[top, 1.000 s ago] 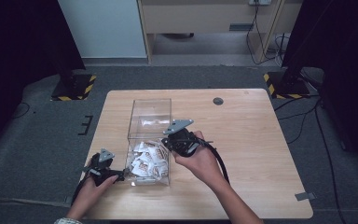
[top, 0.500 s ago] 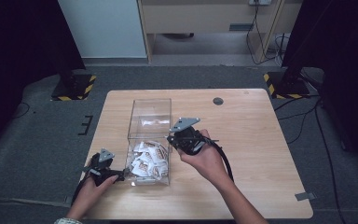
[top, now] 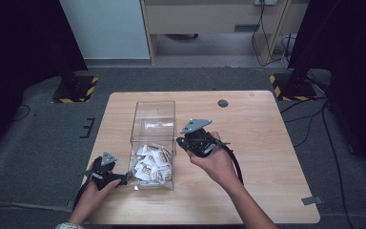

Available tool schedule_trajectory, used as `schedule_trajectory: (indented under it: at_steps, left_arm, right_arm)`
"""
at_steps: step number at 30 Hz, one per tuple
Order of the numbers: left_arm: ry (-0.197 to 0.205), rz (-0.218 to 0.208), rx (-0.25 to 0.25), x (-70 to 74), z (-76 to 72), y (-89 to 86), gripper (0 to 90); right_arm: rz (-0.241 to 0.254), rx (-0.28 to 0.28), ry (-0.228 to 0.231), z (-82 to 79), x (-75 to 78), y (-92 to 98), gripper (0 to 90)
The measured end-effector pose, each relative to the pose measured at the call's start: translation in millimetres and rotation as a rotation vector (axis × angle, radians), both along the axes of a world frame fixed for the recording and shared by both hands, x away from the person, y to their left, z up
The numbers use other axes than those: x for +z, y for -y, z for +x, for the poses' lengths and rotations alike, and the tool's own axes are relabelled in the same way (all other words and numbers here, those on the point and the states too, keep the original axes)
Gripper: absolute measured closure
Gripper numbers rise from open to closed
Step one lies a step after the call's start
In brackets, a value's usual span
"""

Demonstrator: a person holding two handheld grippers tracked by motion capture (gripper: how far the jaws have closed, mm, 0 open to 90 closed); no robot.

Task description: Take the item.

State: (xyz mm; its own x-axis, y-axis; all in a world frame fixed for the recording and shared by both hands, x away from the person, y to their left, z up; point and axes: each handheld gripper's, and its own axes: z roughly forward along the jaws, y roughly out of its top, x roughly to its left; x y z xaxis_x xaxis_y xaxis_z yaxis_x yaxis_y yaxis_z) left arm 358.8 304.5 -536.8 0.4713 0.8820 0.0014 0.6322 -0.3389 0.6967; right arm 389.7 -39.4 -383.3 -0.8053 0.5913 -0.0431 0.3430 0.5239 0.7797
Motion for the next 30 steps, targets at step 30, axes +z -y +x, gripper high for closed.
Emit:
schedule_trajectory:
  at_steps: [30]
  left_arm:
    - [0.000, 0.000, 0.000, 0.0, 0.0, 0.0, 0.0]
  right_arm:
    - [-0.012, -0.134, 0.002, 23.3, -10.2, 50.2, 89.8]
